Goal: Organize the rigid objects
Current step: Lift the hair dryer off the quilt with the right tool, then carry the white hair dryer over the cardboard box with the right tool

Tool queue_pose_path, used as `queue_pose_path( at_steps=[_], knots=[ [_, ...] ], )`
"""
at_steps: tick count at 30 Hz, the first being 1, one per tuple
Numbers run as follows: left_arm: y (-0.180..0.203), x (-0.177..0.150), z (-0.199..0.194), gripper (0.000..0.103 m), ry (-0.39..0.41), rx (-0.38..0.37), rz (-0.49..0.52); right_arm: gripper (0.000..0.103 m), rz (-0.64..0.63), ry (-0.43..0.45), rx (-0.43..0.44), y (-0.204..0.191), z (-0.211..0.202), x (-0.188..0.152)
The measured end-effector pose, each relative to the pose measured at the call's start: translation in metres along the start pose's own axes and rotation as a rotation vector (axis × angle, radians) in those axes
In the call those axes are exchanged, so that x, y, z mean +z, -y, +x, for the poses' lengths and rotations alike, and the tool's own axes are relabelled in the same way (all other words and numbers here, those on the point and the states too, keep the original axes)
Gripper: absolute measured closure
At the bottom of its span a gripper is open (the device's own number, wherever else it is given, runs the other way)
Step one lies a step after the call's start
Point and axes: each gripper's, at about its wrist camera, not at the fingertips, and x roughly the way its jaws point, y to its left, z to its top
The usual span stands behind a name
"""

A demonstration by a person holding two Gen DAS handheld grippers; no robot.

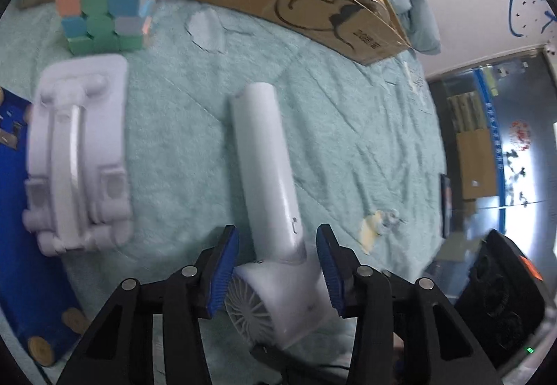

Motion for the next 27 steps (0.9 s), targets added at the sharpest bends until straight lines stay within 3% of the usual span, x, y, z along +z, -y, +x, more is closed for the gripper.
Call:
queue_pose_path(
  at_steps=[4, 10, 13, 14, 16, 27],
  knots=[
    [0.011, -0.001, 0.01, 0.055, -0.039, -0.062, 0.016, 0.04, 0.02, -0.01, -0.027, 0.015, -0.006, -0.006],
    [0.022, 0.007, 0.028, 0.055, -0.039, -0.017, 0.04, 0.044, -0.033, -0.006, -0.081, 0.006, -0.007, -0.014],
    [0.023, 0.005, 0.027, 0.059, -0.017, -0.011, 0.054, 0.044, -0.039, -0.003, -0.087, 0.004, -0.008, -0.015],
    [0.024, 0.004, 0.027, 0.07, -0.008, 0.001, 0.063, 0.044, -0.035, -0.005, -0.083, 0.004, -0.007, -0.015],
    [0.028, 0.003, 0.023, 0.071, 0.01, 0.022, 0.085, 0.045, -0.048, -0.009, -0.097, 0.001, -0.008, -0.013],
    [0.058, 0.031, -0.055, 0.071, 0.191, 0.057, 0.188, 0.045, -0.14, 0.134, -0.088, -0.027, -0.04, 0.027]
  ],
)
